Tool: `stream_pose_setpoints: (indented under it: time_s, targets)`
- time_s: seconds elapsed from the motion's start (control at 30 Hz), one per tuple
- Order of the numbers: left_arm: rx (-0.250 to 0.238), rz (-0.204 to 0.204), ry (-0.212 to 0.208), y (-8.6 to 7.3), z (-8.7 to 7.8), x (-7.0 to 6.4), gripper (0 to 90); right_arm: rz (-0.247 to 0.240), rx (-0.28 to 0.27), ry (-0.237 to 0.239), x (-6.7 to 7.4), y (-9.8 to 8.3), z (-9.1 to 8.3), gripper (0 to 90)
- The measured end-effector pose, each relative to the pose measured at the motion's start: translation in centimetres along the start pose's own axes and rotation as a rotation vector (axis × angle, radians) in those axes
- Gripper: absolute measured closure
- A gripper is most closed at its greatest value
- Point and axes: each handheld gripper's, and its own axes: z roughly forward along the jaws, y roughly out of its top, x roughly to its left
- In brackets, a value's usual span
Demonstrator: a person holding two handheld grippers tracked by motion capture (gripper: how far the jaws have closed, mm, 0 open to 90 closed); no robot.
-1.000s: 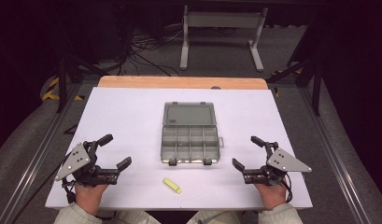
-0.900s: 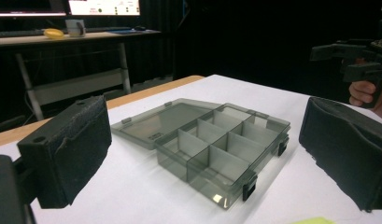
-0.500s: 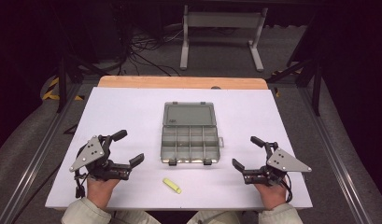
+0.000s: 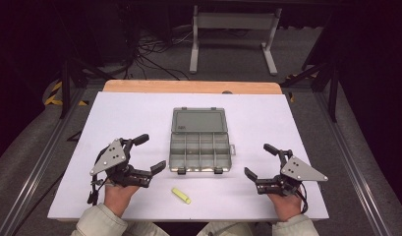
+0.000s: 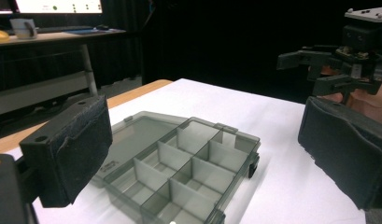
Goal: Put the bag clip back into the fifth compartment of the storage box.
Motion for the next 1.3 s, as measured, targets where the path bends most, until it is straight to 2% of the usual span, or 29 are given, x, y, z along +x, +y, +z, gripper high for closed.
stream_pose_setpoints:
  time_s: [0.17,0.27,0.43,0.57,0.83,0.9,1.0,1.1,1.2,1.27,1.3]
  targets:
    - [-0.006,0.007,-0.018,0.2,0.9,-0.2,3.7,0.001,0.003,0.002,0.0,0.0,0.0,4.4]
    - [0.017,-0.001,-0.048,0.2,1.4,-0.4,3.8,0.001,0.003,0.002,0.0,-0.1,0.0,4.4]
    - [0.04,0.006,-0.07,0.1,2.0,-0.5,3.9,0.005,0.004,0.004,0.0,-0.1,-0.1,4.4]
    - [0.044,-0.007,-0.085,0.2,2.4,-0.4,4.2,0.005,0.004,0.005,0.0,-0.1,0.0,4.5]
    - [0.112,-0.032,-0.148,0.2,2.9,-0.5,9.4,0.003,0.008,0.008,-0.1,-0.1,0.0,4.5]
    - [0.161,-0.037,-0.177,0.2,3.0,-0.4,13.6,0.004,0.008,0.009,0.0,-0.1,0.0,4.6]
    - [0.221,-0.019,-0.181,0.2,3.1,-0.2,20.8,0.005,0.002,0.01,0.0,-0.1,-0.1,4.6]
    - [0.258,-0.029,-0.194,0.4,3.1,-0.1,27.7,0.006,0.009,0.01,-0.1,-0.2,0.0,4.6]
    - [0.331,-0.015,-0.223,0.9,3.0,-0.2,49.8,0.002,0.013,0.01,-0.1,-0.2,-0.1,4.7]
    - [0.381,0.015,-0.214,1.2,3.1,-0.5,56.5,0.002,0.014,0.01,0.0,-0.2,0.0,4.8]
    - [0.381,0.015,-0.214,1.2,3.1,-0.5,59.9,0.002,0.014,0.01,0.0,-0.2,0.0,4.8]
